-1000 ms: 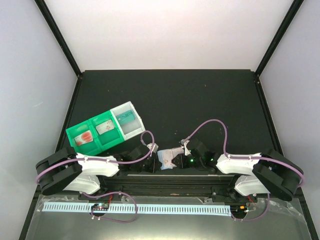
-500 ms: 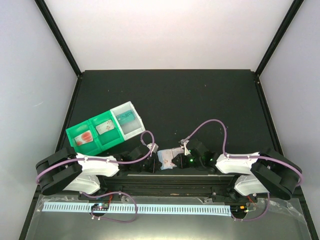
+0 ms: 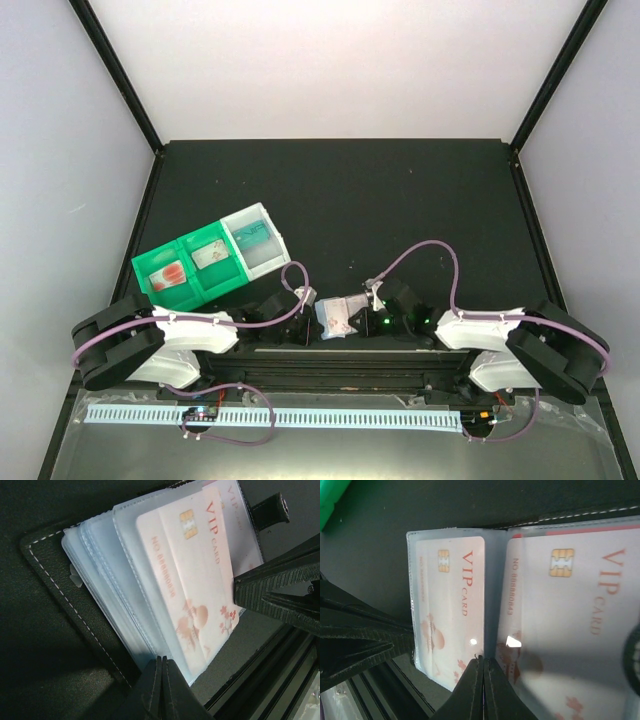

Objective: Take the credit cards out of the card holder

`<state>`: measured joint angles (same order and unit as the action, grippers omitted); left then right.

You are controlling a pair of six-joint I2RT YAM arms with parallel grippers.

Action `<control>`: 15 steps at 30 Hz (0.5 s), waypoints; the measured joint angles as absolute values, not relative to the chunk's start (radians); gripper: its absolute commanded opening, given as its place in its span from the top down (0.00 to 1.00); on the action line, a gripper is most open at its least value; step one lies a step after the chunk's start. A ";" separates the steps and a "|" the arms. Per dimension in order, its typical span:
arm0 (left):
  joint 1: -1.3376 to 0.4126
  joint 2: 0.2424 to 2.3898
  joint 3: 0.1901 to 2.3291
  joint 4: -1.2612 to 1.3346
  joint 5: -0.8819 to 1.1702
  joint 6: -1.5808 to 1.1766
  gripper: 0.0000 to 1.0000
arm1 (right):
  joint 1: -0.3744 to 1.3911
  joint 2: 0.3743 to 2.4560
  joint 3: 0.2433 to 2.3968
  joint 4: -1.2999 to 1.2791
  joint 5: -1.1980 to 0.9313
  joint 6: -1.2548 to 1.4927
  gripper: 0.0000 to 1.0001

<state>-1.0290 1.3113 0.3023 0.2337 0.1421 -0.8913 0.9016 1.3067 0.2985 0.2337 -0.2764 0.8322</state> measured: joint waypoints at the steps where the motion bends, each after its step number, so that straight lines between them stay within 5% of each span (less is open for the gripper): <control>1: -1.029 1.311 0.302 0.233 0.142 -0.891 0.98 | 0.897 1.301 0.293 0.233 -0.276 0.832 0.99; 7: -1.029 1.311 0.302 0.232 0.142 -0.891 0.98 | 0.874 1.285 0.279 0.233 -0.281 0.824 0.99; 15: -1.029 1.311 0.303 0.225 0.142 -0.891 0.97 | 0.844 1.291 0.266 0.271 -0.335 0.826 0.85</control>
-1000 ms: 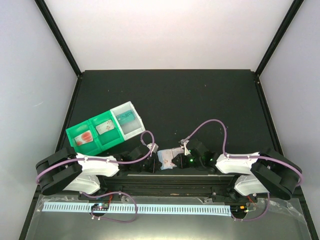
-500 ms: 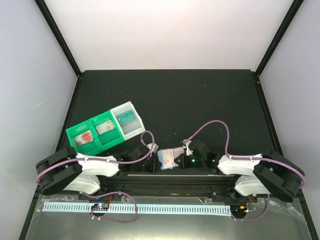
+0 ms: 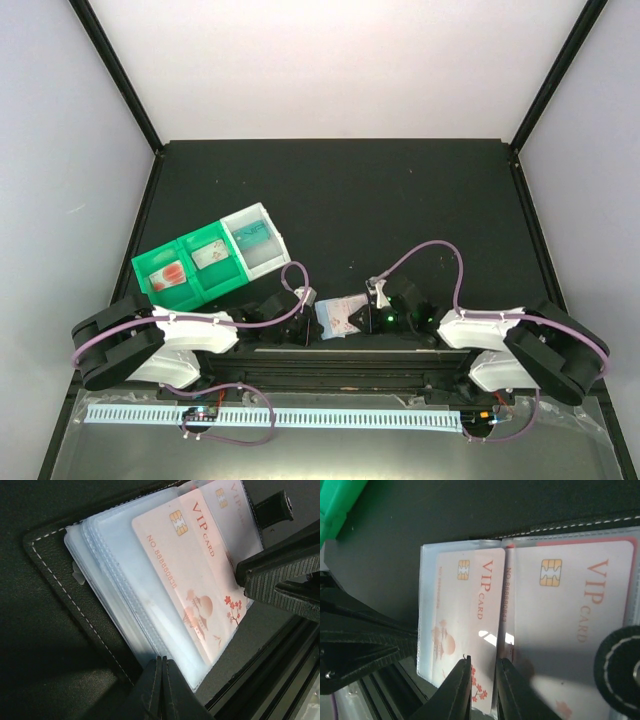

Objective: Take the credit cards out of the card holder

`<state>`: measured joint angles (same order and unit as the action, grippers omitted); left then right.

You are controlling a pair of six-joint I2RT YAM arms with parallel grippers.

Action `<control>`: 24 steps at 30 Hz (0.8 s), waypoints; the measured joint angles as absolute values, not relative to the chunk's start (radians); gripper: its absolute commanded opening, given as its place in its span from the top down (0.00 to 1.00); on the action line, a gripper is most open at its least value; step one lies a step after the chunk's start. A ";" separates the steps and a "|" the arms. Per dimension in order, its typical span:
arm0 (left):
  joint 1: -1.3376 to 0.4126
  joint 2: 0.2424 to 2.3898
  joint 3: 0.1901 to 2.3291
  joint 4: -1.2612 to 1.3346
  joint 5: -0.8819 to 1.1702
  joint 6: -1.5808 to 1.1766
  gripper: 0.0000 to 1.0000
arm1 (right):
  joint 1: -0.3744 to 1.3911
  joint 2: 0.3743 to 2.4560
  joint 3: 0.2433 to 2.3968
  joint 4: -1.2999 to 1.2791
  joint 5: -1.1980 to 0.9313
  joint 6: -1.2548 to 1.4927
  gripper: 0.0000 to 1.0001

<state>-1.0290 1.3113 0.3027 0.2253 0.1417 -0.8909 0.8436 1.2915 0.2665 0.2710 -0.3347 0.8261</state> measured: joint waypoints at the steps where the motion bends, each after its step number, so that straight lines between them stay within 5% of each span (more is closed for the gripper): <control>1: -1.029 1.311 0.303 0.224 0.142 -0.891 0.97 | 0.839 1.297 0.266 0.280 -0.341 0.828 0.85; 12: -1.029 1.311 0.305 0.211 0.142 -0.891 0.97 | 0.813 1.442 0.247 0.489 -0.432 0.871 0.86; 18: -1.029 1.311 0.305 0.211 0.142 -0.891 0.97 | 0.809 1.463 0.240 0.526 -0.445 0.886 0.99; 24: -1.029 1.310 0.305 0.210 0.141 -0.891 0.97 | 0.804 1.457 0.235 0.535 -0.448 0.897 0.99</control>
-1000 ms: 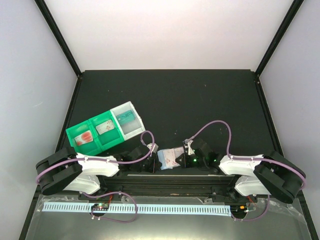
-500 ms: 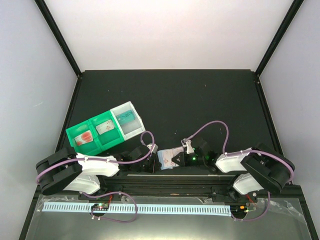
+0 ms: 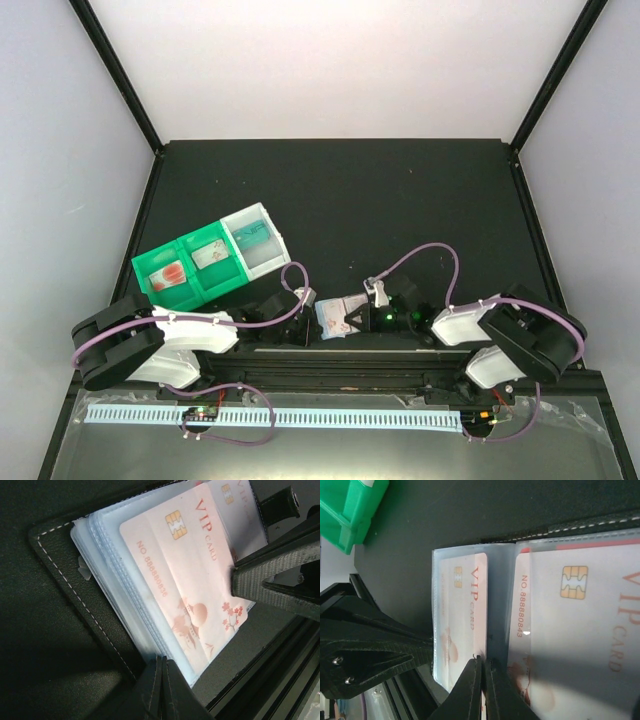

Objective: Take the credit cards out of the card holder

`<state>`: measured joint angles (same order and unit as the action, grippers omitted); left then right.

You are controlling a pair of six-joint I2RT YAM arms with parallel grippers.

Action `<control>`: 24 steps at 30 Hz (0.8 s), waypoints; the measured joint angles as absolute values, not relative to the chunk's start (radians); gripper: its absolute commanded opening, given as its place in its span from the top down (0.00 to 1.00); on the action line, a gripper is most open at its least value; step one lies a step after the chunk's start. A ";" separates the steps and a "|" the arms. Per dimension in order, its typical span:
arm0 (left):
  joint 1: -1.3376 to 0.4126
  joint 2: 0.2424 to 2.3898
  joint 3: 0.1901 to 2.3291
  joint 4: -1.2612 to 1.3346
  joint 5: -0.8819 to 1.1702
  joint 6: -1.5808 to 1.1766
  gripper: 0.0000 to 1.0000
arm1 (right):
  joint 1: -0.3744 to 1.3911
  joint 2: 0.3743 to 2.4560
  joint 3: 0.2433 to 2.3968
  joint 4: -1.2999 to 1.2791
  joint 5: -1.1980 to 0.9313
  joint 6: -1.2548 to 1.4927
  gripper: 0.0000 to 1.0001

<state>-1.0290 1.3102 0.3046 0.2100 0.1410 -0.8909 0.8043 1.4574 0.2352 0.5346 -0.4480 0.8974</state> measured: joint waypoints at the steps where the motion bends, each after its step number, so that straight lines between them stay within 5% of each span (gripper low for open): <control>1: -1.029 1.310 0.305 0.210 0.141 -0.891 0.97 | 0.802 1.449 0.232 0.532 -0.448 0.897 0.99; 14: -1.029 1.293 0.304 0.188 0.136 -0.894 0.93 | 0.770 1.287 0.219 0.373 -0.418 0.835 0.99; 24: -1.029 1.182 0.304 0.148 0.138 -0.893 0.62 | 0.765 1.077 0.241 0.141 -0.342 0.747 0.99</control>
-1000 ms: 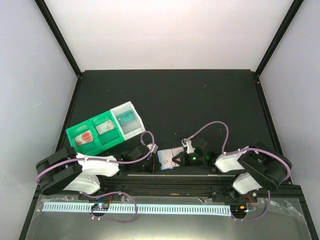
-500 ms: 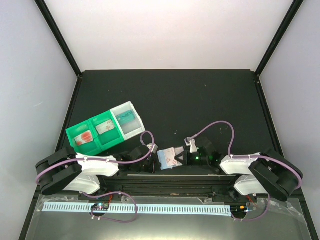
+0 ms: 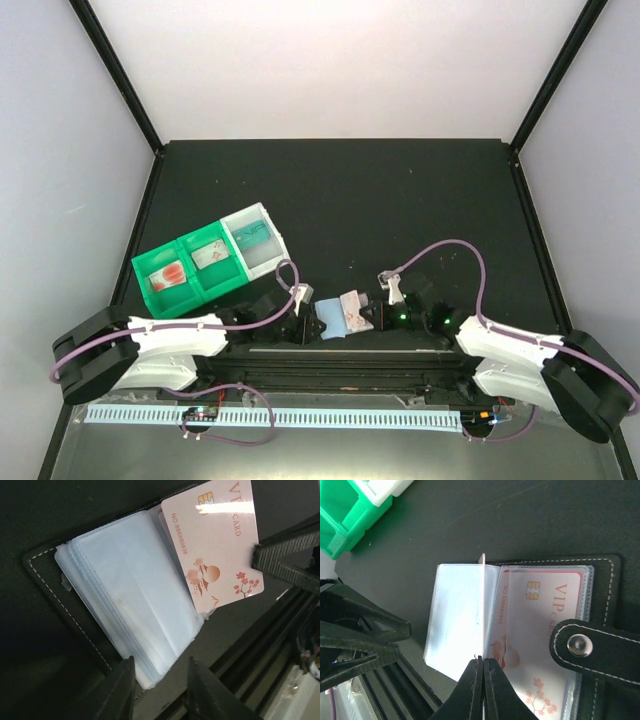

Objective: Take the credit cards out of the card holder

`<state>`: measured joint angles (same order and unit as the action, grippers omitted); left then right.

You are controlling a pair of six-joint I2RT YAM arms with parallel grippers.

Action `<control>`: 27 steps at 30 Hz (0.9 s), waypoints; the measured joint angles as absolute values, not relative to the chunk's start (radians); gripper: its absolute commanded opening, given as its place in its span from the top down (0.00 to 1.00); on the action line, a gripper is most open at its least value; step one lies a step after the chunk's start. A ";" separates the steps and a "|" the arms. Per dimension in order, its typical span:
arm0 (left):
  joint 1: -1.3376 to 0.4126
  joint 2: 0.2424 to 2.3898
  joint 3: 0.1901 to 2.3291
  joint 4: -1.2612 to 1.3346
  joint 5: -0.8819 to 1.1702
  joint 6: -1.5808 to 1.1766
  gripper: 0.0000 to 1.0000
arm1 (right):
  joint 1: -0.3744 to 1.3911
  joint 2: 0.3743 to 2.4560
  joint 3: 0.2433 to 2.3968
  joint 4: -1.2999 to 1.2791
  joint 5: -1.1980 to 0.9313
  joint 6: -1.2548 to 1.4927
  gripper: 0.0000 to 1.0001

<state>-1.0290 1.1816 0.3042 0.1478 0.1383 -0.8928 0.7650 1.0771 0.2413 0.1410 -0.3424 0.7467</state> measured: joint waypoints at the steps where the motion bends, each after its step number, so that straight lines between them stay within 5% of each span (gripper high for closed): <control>1: -1.029 1.171 0.305 0.143 0.139 -0.891 0.57 | 0.765 1.063 0.246 0.120 -0.338 0.738 0.99; 6: -1.029 1.108 0.315 0.096 0.142 -0.868 0.44 | 0.763 0.982 0.287 -0.003 -0.327 0.677 0.99; 18: -1.027 0.810 0.358 -0.071 0.169 -0.775 0.30 | 0.762 0.834 0.370 -0.190 -0.519 0.493 0.99; 27: -0.995 0.552 0.411 -0.269 0.253 -0.679 0.39 | 0.762 0.836 0.347 -0.118 -0.775 0.491 0.99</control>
